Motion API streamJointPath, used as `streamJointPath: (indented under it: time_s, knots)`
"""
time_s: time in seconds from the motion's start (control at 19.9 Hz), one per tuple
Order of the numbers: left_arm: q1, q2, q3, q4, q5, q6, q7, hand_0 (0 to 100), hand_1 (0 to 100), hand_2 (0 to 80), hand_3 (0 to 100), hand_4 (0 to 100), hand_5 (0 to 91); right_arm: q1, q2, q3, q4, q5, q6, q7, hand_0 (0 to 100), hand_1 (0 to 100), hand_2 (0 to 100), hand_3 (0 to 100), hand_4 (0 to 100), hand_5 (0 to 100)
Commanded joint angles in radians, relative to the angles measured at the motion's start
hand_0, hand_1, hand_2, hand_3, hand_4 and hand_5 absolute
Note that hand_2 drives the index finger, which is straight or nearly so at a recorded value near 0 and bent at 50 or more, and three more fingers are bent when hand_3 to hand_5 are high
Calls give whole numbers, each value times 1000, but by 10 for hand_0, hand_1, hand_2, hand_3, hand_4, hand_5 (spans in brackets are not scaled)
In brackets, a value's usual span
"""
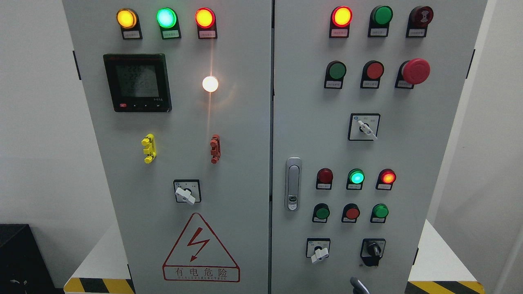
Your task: Press green start button
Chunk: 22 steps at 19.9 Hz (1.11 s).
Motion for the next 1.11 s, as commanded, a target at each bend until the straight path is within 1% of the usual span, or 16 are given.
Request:
streamJointPath:
  time_s: [0.0,0.05,0.1,0.15,0.2,0.25,0.35,0.4,0.45,0.55,0.6,0.65,0.75,0.86,1.01,1.06]
  knots:
    - [-23,0,0,-28,0,1,-1,120,556,0,0,0,0,-28,0,1,-7,104,-5,-17,0,266,0,164,106,0]
    - [-23,0,0,-28,0,1,-1,120,556,0,0,0,0,-38,1,-1,-7,127,-10,-21,0,278,0,199,153,0]
    - [-23,0,0,-28,0,1,-1,120,556,0,0,0,0,-47,1,-4,-5,160,-10,-37,4,289,0,257,226,35]
    - [-23,0,0,-28,0,1,-1,120,556,0,0,0,0,-61,1,-5,1,211,-10,-57,11,292,0,284,254,70]
    - [-23,0,0,-28,0,1,-1,120,556,0,0,0,0,-73,1,-8,4,260,-10,-75,34,298,0,378,344,210]
    - [-23,0,0,-28,0,1,-1,120,556,0,0,0,0,-79,1,-10,5,306,-10,-89,38,308,0,424,393,308]
    - [-23,0,0,-28,0,1,-1,120,556,0,0,0,0,-85,1,-10,10,380,-10,-103,43,317,0,481,444,333]
    - [-23,0,0,-28,0,1,-1,120,556,0,0,0,0,-88,2,-10,10,420,-10,-106,43,325,0,533,499,389]
    - [-23,0,0,-28,0,1,-1,120,556,0,0,0,0,-96,2,-10,10,458,-10,-113,48,326,0,542,508,396]
    - [-23,0,0,-28,0,1,-1,120,556,0,0,0,0,-113,2,-10,13,533,-10,-140,53,331,0,631,596,499]
    - [-23,0,0,-28,0,1,-1,120,556,0,0,0,0,-120,2,-10,16,576,-10,-143,58,330,0,634,606,510]
    - [-23,0,0,-28,0,1,-1,120,556,0,0,0,0,-128,2,-13,22,610,-10,-147,73,326,0,664,643,566]
    - [-23,0,0,-28,0,1,-1,120,556,0,0,0,0,-145,2,-37,41,700,-16,-164,93,321,0,707,679,633]
    - [-23,0,0,-28,0,1,-1,120,556,0,0,0,0,-168,4,-57,67,777,-39,-192,107,316,0,787,735,732]
    - [-23,0,0,-28,0,1,-1,120,556,0,0,0,0,-185,4,-88,79,874,-48,-193,120,306,0,890,817,860]
    - [-23,0,0,-28,0,1,-1,120,556,0,0,0,0,-189,4,-94,81,894,-53,-193,121,303,0,899,825,876]
